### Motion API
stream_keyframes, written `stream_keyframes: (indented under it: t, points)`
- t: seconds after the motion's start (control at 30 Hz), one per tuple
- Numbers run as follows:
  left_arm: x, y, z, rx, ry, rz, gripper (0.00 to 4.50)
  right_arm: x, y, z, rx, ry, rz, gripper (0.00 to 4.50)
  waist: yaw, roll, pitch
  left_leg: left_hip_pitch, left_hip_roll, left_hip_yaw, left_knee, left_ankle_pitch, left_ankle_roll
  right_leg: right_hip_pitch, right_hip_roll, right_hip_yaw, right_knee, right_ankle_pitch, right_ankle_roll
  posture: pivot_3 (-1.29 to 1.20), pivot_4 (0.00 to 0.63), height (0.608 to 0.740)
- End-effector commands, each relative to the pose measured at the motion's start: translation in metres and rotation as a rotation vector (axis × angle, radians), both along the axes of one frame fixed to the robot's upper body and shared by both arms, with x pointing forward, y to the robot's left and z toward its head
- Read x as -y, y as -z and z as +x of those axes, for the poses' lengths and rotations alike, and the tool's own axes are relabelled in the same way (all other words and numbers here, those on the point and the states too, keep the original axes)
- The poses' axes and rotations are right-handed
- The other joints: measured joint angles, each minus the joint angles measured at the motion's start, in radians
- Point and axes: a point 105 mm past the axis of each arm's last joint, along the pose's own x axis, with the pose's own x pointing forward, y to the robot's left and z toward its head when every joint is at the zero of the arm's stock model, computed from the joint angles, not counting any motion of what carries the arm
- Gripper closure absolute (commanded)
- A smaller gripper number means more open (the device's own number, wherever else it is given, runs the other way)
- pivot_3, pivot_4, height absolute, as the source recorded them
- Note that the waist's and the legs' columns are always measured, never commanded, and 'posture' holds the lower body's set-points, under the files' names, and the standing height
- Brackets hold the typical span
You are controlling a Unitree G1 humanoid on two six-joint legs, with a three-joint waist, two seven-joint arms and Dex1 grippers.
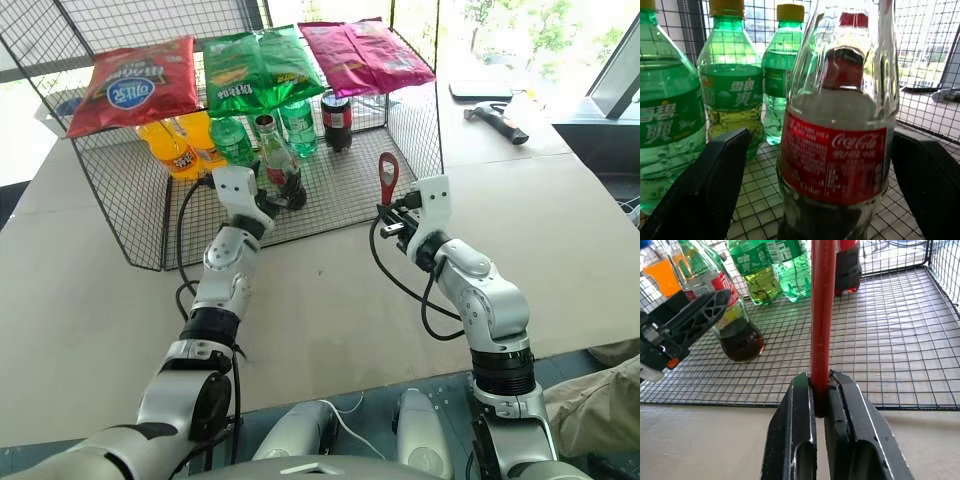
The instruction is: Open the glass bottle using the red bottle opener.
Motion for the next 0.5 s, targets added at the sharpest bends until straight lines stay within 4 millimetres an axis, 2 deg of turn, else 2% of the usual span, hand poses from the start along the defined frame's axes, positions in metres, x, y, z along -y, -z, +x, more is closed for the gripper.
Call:
stream_keyframes:
  t: [0.03, 0.27, 0.37, 0.4, 0.43, 0.5]
  points:
    - [-0.002, -0.015, 0.008, 0.042, -0.013, 0.033, 0.09, -0.003, -0.017, -0.004, 0.079, -0.008, 0.008, 4.5, 0.0, 0.0, 0.0, 0.0, 0.0, 0.0, 0.0, 0.0, 0.0, 0.0, 0.0, 0.0, 0.0, 0.0, 0.0, 0.0, 0.15, 0.739]
    - [-0.001, -0.011, 0.02, 0.0, -0.017, 0.085, 0.09, -0.005, -0.017, -0.004, 0.082, -0.012, 0.009, 4.5, -0.002, 0.0, 0.0, 0.0, 0.0, 0.0, 0.0, 0.0, 0.0, 0.0, 0.0, 0.0, 0.0, 0.0, 0.0, 0.0, 0.15, 0.739]
    - [0.001, -0.018, 0.02, 0.022, 0.007, 0.065, 0.97, -0.005, -0.017, -0.004, 0.082, -0.011, 0.008, 4.5, -0.002, 0.0, 0.0, 0.0, 0.0, 0.0, 0.0, 0.0, 0.0, 0.0, 0.0, 0.0, 0.0, 0.0, 0.0, 0.0, 0.15, 0.739]
    - [0.002, -0.019, 0.018, 0.031, 0.022, 0.062, 0.97, -0.005, -0.017, -0.004, 0.081, -0.011, 0.007, 4.5, -0.003, 0.0, 0.0, 0.0, 0.0, 0.0, 0.0, 0.0, 0.0, 0.0, 0.0, 0.0, 0.0, 0.0, 0.0, 0.0, 0.15, 0.739]
    - [0.004, -0.02, 0.016, 0.04, 0.04, 0.061, 1.36, -0.005, -0.016, -0.004, 0.081, -0.011, 0.008, 4.5, -0.003, 0.0, 0.0, 0.0, 0.0, 0.0, 0.0, 0.0, 0.0, 0.0, 0.0, 0.0, 0.0, 0.0, 0.0, 0.0, 0.15, 0.739]
    - [0.006, -0.02, 0.012, 0.048, 0.061, 0.063, 1.62, -0.005, -0.016, -0.003, 0.081, -0.011, 0.008, 4.5, -0.003, 0.0, 0.0, 0.0, 0.0, 0.0, 0.0, 0.0, 0.0, 0.0, 0.0, 0.0, 0.0, 0.0, 0.0, 0.0, 0.15, 0.739]
